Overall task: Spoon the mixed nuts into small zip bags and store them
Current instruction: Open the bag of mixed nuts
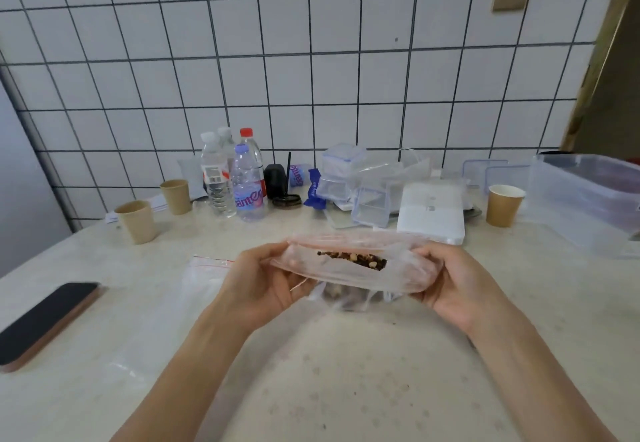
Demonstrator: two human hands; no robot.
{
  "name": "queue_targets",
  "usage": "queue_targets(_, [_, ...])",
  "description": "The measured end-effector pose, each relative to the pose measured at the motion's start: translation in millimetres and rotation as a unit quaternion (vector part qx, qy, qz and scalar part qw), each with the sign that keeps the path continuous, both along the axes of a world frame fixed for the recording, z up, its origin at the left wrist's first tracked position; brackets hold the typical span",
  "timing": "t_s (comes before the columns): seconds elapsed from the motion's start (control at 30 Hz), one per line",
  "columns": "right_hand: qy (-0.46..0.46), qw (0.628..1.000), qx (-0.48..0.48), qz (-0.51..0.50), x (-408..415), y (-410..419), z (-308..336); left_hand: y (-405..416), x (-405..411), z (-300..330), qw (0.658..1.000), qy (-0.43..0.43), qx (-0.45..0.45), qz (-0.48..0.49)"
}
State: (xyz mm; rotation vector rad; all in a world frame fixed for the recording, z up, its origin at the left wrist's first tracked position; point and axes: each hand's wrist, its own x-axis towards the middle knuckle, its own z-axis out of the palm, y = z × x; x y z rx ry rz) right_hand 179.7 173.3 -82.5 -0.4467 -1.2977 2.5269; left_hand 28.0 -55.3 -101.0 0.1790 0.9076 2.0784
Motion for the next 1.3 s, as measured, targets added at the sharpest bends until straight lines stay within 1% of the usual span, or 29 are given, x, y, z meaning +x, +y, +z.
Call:
queue_targets(0.07, [-0.01, 1.0, 0.016, 0.003, 2.4, -2.3, 0.6, 2.6, 2.9, -0.8, 1.0, 0.004, -0.015, 0.002])
queue_targets(0.17, [0.017, 1.0, 0.01, 0.006, 4.6, -4.1, 3.7, 6.6, 6.8, -2.3, 0.999, 0.033, -0.031, 0.027])
queue_targets(0.3, [0.016, 0.999, 0.005, -0.038, 2.6, -8.9, 2.4, 9.0, 8.2, -2.5, 0.997, 0.045, -0.012, 0.064])
queue_targets(0.4, [0.029, 0.997, -0.022, -0.062, 0.3, -9.2, -2.1, 6.0, 9.4, -1.6, 0.997, 0.051, -0.017, 0.047])
queue_targets(0.47, [0.056, 0.995, -0.058, -0.054, -0.2, -8.4, -4.1, 4.8, 9.1, -2.5, 0.998, 0.032, -0.011, 0.045])
queue_targets(0.6, [0.103, 0.984, -0.135, -0.05, -2.7, -11.5, -9.2, 6.4, 8.8, -5.4, 0.999, -0.021, 0.031, 0.038])
queue_targets(0.7, [0.083, 0.981, -0.159, -0.07, -5.9, -16.1, -15.6, 10.1, 10.8, -8.2, 0.996, -0.058, 0.063, 0.038])
queue_targets(0.77, [0.048, 0.985, -0.144, -0.08, -6.9, -18.8, -19.0, 11.3, 11.9, -9.7, 0.996, -0.069, 0.048, 0.033])
queue_targets(0.83, [0.014, 0.992, -0.098, -0.083, -6.7, -15.6, -20.9, 11.0, 10.8, -13.2, 0.998, -0.046, -0.002, 0.034])
queue_targets(0.87, [0.002, 0.995, -0.058, -0.079, -5.3, -14.1, -19.9, 10.6, 10.4, -14.1, 0.998, -0.018, -0.039, 0.043])
queue_targets(0.93, [-0.027, 0.995, 0.054, -0.082, -2.8, -10.2, -16.5, 8.9, 9.2, -15.6, 0.989, 0.05, -0.111, 0.079])
queue_targets(1.0, [-0.075, 0.974, 0.179, -0.12, -0.3, -7.9, -12.5, 4.9, 9.0, -16.2, 0.969, 0.12, -0.182, 0.119])
queue_targets(1.03, [-0.106, 0.957, 0.233, -0.14, 1.1, -7.8, -10.8, 3.1, 10.4, -15.2, 0.949, 0.172, -0.226, 0.139])
queue_targets(1.07, [-0.133, 0.936, 0.285, -0.158, 2.9, -8.2, -9.0, 2.1, 12.2, -14.2, 0.916, 0.238, -0.279, 0.162])
queue_targets(1.13, [-0.165, 0.887, 0.396, -0.171, 6.0, -8.7, -9.1, 0.3, 14.8, -15.2, 0.827, 0.362, -0.373, 0.213])
queue_targets(1.17, [-0.174, 0.859, 0.448, -0.178, 6.6, -8.2, -11.5, 0.3, 15.3, -16.0, 0.781, 0.405, -0.414, 0.233])
queue_targets(1.2, [-0.179, 0.833, 0.489, -0.188, 6.1, -7.2, -14.6, -0.2, 15.2, -16.3, 0.746, 0.431, -0.446, 0.243])
queue_targets(1.23, [-0.182, 0.814, 0.515, -0.196, 5.2, -6.5, -17.5, -0.9, 13.9, -16.5, 0.727, 0.441, -0.466, 0.243])
queue_targets(1.3, [-0.176, 0.796, 0.541, -0.207, 2.9, -9.1, -21.3, -1.8, 12.8, -16.0, 0.716, 0.445, -0.486, 0.228])
